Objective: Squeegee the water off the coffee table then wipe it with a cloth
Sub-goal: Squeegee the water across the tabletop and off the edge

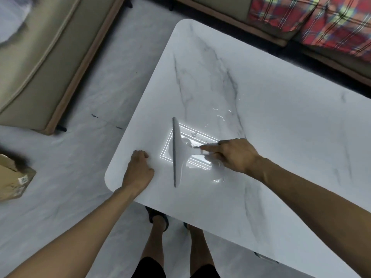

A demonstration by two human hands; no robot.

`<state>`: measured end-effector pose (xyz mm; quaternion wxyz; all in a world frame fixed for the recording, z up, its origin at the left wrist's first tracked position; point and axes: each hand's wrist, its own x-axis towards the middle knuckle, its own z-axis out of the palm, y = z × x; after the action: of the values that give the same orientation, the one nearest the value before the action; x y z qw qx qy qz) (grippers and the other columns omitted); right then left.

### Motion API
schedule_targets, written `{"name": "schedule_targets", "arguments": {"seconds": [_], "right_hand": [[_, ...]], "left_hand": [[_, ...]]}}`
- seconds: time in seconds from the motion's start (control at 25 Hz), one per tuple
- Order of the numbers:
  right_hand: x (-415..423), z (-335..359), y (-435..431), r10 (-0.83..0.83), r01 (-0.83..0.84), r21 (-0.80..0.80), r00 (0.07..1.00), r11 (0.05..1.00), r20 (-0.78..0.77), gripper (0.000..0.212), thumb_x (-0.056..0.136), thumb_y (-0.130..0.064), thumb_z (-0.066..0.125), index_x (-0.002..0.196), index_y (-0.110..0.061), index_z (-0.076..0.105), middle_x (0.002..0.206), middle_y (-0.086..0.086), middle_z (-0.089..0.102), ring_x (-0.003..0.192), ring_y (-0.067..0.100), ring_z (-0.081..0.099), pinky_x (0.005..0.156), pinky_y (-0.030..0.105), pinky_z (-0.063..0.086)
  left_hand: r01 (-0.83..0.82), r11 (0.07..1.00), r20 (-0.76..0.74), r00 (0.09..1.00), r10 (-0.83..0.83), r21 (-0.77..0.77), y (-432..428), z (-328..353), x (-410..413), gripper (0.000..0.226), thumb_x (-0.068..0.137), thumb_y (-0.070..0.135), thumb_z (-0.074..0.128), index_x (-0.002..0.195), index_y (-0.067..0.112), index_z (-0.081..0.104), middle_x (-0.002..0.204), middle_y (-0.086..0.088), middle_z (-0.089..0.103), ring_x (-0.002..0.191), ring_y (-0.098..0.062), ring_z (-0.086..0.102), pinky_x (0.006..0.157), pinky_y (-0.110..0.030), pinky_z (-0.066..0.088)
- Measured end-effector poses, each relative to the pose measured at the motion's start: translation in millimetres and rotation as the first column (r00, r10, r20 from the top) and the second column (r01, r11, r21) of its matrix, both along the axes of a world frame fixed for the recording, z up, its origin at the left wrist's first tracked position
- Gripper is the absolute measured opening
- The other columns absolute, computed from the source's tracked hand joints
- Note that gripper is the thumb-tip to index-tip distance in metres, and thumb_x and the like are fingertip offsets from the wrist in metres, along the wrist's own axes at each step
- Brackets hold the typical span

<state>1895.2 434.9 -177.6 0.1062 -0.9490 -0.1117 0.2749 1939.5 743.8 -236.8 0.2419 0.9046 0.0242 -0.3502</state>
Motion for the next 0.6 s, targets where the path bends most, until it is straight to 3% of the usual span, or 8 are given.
{"name": "schedule_targets", "arguments": {"seconds": [0.08,0.24,0.4,0.48,0.6], "right_hand": [[-21.9,4.8,-32.5,-0.109,0.109,-0.022,0.994,0.994,0.007,0.041,0.1,-0.045,0.034,0.138,-0.06,0.035,0.095,-0.009,0.064,0.087,0.024,0.065,0.061,0.03,0.044],[-66.8,14.2,-87.2,-0.238,0.239,-0.105,0.971,0.965,0.023,0.042,0.101,-0.045,0.029,0.139,-0.06,0.033,0.084,-0.013,0.055,0.08,0.022,0.064,0.057,0.029,0.037],[-81.6,31.1,-113.2,-0.283,0.288,-0.157,0.957,0.945,0.054,0.041,0.101,-0.048,0.026,0.139,-0.061,0.03,0.073,-0.013,0.045,0.071,0.02,0.062,0.054,0.029,0.036],[-66.8,34.0,-105.5,-0.236,0.243,-0.092,0.969,0.966,0.078,0.041,0.099,-0.049,0.027,0.139,-0.06,0.032,0.076,-0.012,0.05,0.072,0.023,0.064,0.053,0.029,0.04],[-28.4,17.6,-70.5,0.009,-0.012,0.04,0.997,0.999,0.081,0.042,0.1,-0.046,0.035,0.138,-0.062,0.031,0.102,-0.013,0.065,0.083,0.024,0.067,0.058,0.029,0.042]], "left_hand": [[0.102,0.995,0.02,0.995,-0.102,0.0,-21.6,-3.3,-3.4,0.036,0.079,0.005,0.055,0.111,0.017,0.044,0.119,-0.003,0.041,0.103,-0.022,0.05,0.084,-0.037,0.05],[0.225,0.973,-0.031,0.974,-0.224,0.046,-58.3,-7.0,-3.8,0.036,0.076,0.007,0.054,0.11,0.015,0.045,0.128,-0.011,0.032,0.114,-0.03,0.048,0.087,-0.034,0.047],[0.232,0.968,-0.234,0.95,-0.204,0.098,-73.4,-9.9,8.7,0.033,0.078,0.005,0.044,0.11,0.013,0.039,0.154,-0.028,0.008,0.145,-0.038,0.017,0.104,-0.04,0.039],[0.209,0.972,-0.278,0.945,-0.173,0.107,-77.7,-11.6,13.2,0.032,0.08,0.005,0.042,0.111,0.012,0.037,0.155,-0.033,0.002,0.147,-0.041,0.007,0.106,-0.039,0.035],[0.156,0.982,-0.302,0.946,-0.117,0.106,-80.9,-11.8,18.2,0.027,0.083,0.005,0.04,0.109,0.012,0.037,0.154,-0.034,0.004,0.147,-0.042,0.007,0.103,-0.035,0.032]]}}
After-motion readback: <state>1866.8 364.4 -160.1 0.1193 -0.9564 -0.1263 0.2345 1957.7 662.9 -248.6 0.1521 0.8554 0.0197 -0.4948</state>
